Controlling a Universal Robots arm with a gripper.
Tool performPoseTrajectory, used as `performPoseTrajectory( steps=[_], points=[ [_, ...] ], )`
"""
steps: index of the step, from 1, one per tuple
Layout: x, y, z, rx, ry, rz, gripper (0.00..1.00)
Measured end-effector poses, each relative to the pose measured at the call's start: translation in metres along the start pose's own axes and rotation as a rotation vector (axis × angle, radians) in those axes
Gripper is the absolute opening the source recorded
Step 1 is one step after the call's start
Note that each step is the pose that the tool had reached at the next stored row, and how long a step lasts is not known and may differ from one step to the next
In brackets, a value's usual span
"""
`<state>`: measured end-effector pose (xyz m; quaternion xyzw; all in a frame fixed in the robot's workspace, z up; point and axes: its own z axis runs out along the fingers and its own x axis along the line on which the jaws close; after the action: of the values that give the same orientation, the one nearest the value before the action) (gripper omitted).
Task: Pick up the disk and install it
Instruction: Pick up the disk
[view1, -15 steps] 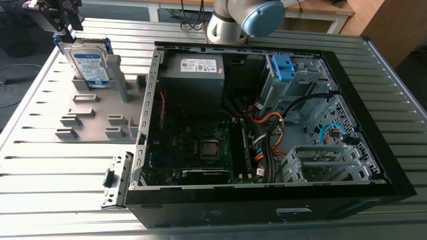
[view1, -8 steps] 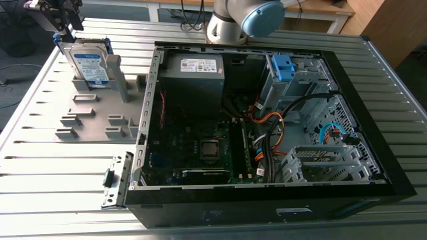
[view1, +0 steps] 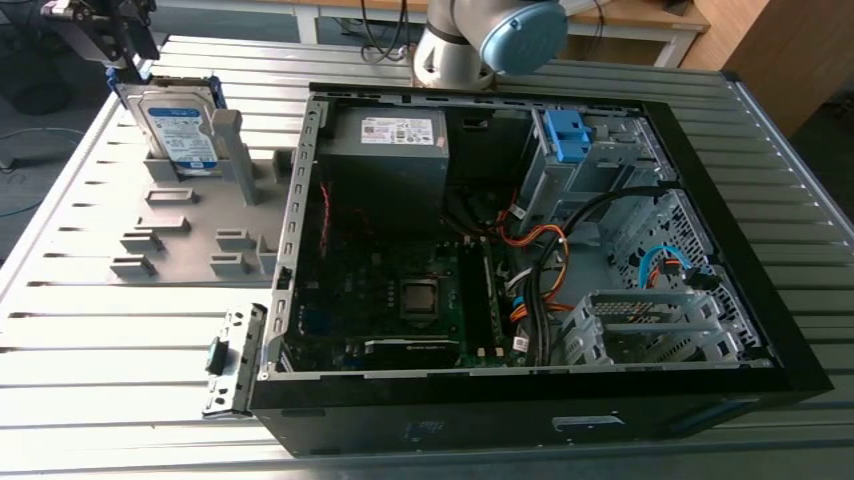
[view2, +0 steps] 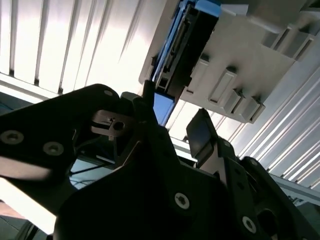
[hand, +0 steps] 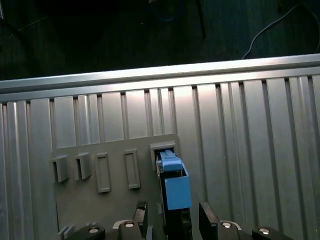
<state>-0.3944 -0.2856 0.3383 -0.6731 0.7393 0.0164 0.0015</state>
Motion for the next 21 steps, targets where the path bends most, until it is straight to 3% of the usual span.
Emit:
performPoseTrajectory(
  steps=[3, 7, 9, 21],
  points=[
    [0.0, 0.0001, 0.0019, -0.0012, 0.0025, -0.051, 0.53],
    [-0.0013, -0.0022, 0.0077, -0.0007, 0.0156, -0.059, 0.53],
    [-0.0026, -0.0037, 0.0113, -0.0003, 0.0188, -0.06, 0.53],
    [-0.009, -0.0019, 0.0312, 0.0007, 0.02, -0.108, 0.53]
  ],
)
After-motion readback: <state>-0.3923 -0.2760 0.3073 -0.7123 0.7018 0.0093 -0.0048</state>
